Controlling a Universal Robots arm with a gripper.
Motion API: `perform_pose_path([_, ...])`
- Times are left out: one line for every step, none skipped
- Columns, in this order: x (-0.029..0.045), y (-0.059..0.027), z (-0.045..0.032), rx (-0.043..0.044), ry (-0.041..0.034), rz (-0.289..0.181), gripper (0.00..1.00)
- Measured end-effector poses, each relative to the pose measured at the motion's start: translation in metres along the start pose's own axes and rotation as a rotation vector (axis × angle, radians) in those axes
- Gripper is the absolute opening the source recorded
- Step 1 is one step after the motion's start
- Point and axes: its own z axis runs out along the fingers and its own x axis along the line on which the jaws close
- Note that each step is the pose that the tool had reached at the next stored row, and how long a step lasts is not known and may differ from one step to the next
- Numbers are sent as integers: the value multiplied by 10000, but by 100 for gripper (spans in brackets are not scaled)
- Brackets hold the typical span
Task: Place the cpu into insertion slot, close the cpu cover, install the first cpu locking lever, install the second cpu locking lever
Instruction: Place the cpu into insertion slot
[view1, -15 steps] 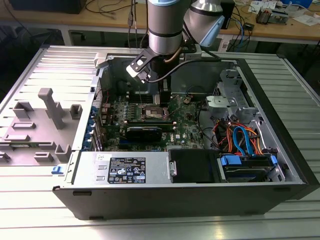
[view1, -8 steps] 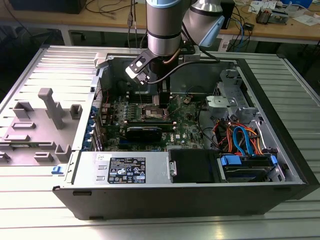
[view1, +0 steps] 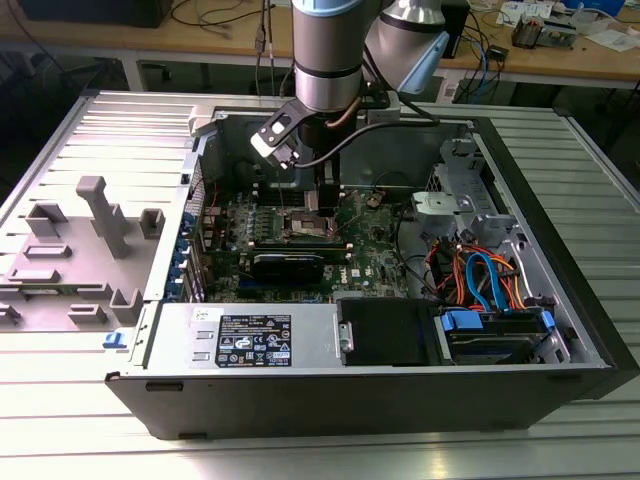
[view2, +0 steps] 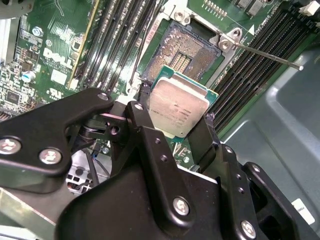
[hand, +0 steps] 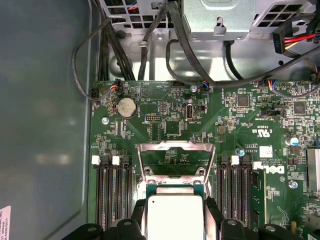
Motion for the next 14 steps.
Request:
perform_pose_path([1,-12,1,0,-1,0,55])
perform_pose_path([2,-23,2,1,-1,0,55])
perform_pose_path([3,-47,9,0,1,-2,55])
perform_pose_path([3,-69,28,-1,4,-22,55])
perform_pose_path([2,-96,45,2,-3,-68,55])
perform_pose_path([3,-118,60,3,-18,-101,55])
perform_pose_path([2,-124,70,3,-27,-116,55])
perform_pose_path([2,-129,81,4,-43,-131,55])
perform_pose_path([2,-135,95,5,-59,-142,55])
perform_pose_path([3,-139,114,5,-60,-146,55])
perform_pose_path([3,-142,141,4,-60,-150,55])
perform_pose_path([3,-145,169,4,-60,-150,55])
perform_pose_path([3,-150,187,4,-60,-147,55])
perform_pose_path([3,-159,206,4,-61,-148,55])
